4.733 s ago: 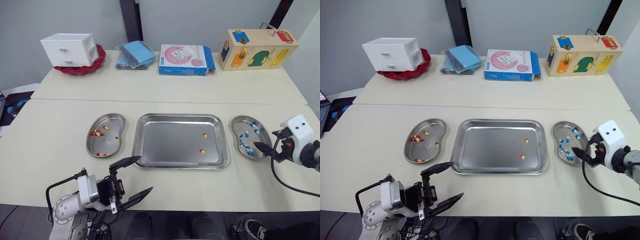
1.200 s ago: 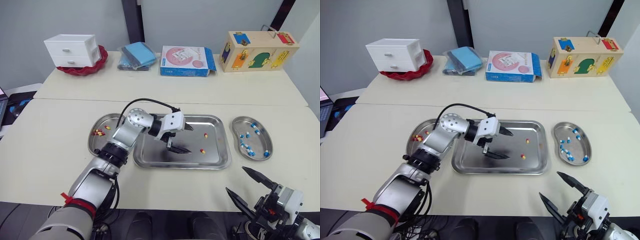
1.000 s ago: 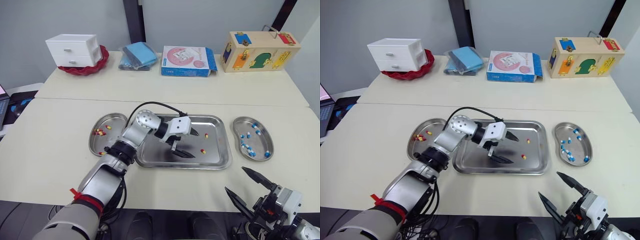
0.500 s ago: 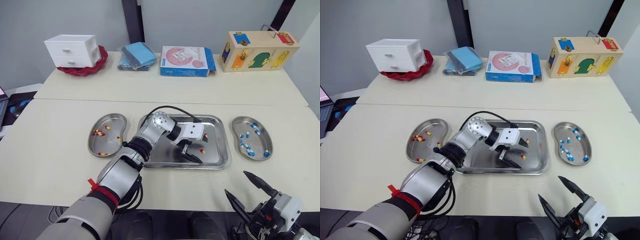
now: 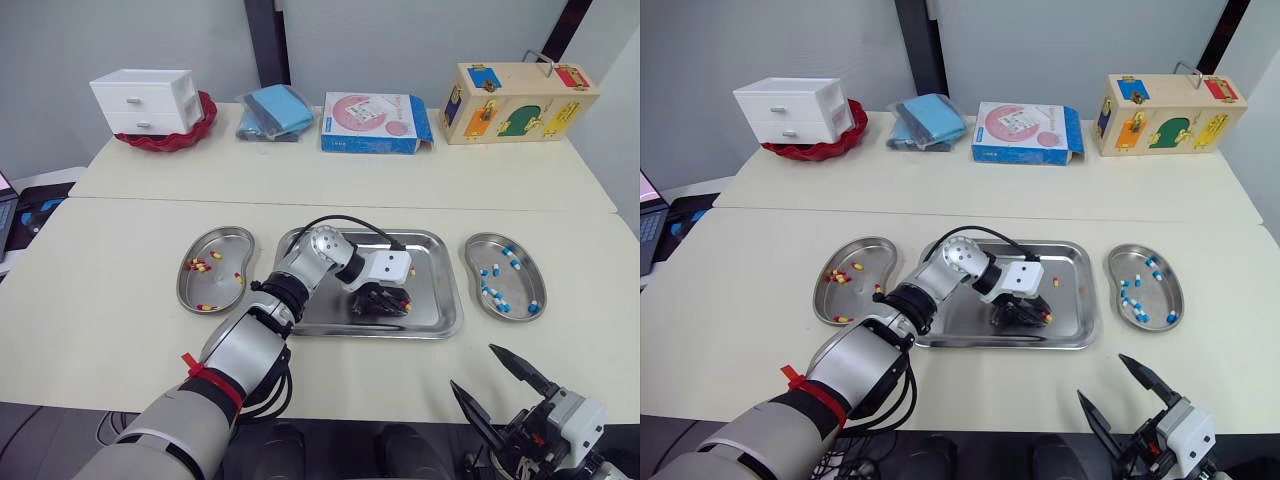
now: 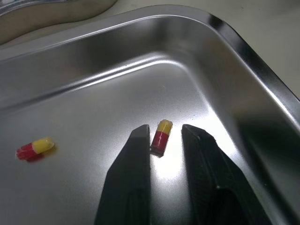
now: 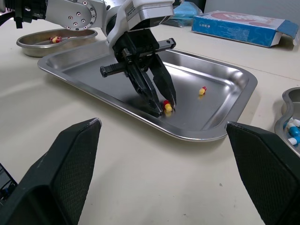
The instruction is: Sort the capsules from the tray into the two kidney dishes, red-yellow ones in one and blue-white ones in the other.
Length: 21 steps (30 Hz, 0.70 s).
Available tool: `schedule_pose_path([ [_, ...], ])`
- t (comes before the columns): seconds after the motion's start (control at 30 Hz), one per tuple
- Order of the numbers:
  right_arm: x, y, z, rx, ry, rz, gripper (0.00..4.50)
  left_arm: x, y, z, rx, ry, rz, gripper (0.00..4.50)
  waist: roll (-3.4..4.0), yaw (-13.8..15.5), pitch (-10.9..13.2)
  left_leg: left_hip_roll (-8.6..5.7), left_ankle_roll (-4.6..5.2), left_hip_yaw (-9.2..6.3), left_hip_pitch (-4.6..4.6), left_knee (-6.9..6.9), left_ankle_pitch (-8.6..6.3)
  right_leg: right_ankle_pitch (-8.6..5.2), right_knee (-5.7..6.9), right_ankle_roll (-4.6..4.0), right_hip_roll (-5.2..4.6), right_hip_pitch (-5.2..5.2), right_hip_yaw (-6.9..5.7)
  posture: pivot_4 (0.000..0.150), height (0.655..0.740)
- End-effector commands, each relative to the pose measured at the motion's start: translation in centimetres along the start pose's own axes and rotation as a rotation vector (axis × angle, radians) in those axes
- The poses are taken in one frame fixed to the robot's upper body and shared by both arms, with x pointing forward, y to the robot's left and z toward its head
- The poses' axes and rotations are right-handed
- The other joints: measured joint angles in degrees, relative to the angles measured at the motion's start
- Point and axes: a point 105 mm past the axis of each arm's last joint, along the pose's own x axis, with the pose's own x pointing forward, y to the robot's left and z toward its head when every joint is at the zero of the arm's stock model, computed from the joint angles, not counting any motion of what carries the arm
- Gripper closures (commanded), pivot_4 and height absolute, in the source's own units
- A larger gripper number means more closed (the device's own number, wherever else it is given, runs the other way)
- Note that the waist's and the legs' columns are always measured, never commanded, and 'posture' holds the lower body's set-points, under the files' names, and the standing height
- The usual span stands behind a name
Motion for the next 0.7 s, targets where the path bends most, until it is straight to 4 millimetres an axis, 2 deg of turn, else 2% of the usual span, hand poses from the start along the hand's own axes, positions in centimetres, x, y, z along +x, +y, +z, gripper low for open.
schedule_pose_path([
  [0.03, 0.2, 0.1, 1.1, -0.032, -0.038, 0.014, 0.00, -0.2, 0.1, 0.0, 0.029, 0.019, 0.003, 4.48, 0.00, 0.00, 0.00, 0.00, 0.00, 0.00, 0.01, 0.00, 0.00, 0.00, 0.01, 0.00, 0.00, 0.00, 0.00, 0.150, 0.7400],
  [0.27, 0.2, 0.3, 1.2, -0.034, -0.039, 0.026, 0.00, -0.6, 0.0, -0.3, 0.028, 0.014, 0.012, 4.48, 0.01, 0.00, -0.01, 0.00, 0.00, 0.00, 0.01, 0.00, 0.00, 0.00, 0.02, 0.00, 0.00, 0.00, 0.00, 0.150, 0.7400],
  [0.43, 0.4, 0.7, 1.5, -0.028, -0.043, 0.072, 0.00, -2.2, 0.4, -0.1, 0.028, 0.000, 0.068, 4.48, 0.01, -0.16, -0.01, 0.01, 0.00, 0.00, 0.03, 0.00, 0.00, 0.00, 0.04, 0.00, 0.00, 0.00, 0.02, 0.150, 0.7400],
  [0.53, 0.6, 1.4, 1.5, -0.042, -0.029, 0.187, 0.00, -5.1, -0.5, 0.3, -0.027, -0.046, 0.141, 4.48, 0.05, -0.29, -0.02, 0.02, 0.00, 0.01, 0.04, -0.01, 0.00, 0.00, 0.08, 0.00, 0.01, 0.01, 0.03, 0.150, 0.7400],
  [0.6, 0.6, 1.4, 1.5, -0.048, -0.025, 0.225, 0.00, -6.2, -1.2, 0.4, -0.050, -0.045, 0.174, 4.48, 0.08, -0.57, -0.01, 0.07, 0.00, 0.04, 0.05, -0.02, 0.01, -0.01, 0.09, -0.01, 0.01, -0.01, 0.07, 0.150, 0.7400],
  [0.7, 1.0, 1.0, 1.7, -0.054, -0.029, 0.299, 0.00, -9.4, -2.3, 0.4, -0.156, -0.054, 0.327, 4.48, 0.09, -0.34, -0.02, 0.08, -0.02, -0.01, 0.06, 0.01, 0.02, -0.02, 0.14, -0.03, 0.01, 0.02, 0.01, 0.150, 0.7400],
])
